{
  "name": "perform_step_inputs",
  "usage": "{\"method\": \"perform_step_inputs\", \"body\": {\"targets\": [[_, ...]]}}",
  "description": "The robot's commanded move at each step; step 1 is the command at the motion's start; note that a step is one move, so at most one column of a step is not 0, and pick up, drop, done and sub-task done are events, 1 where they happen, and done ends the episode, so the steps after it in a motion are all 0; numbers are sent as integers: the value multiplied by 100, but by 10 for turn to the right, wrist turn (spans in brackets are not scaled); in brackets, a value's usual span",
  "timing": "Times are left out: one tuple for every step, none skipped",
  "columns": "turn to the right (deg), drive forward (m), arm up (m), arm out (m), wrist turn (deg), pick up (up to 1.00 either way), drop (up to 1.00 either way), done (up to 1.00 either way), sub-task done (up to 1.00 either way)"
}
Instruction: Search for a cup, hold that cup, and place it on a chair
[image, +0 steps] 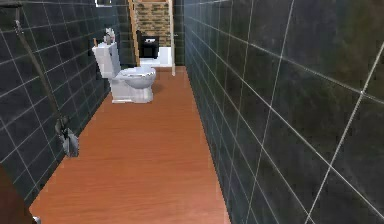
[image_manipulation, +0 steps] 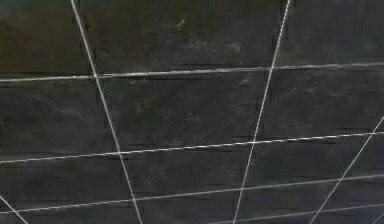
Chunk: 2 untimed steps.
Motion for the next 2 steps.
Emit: {"method": "perform_step_inputs", "body": {"targets": [[-60, 0, 0, 0, 0, 0, 0, 0, 0], [0, 100, 0, 0, 0, 0, 0, 0, 0]]}}
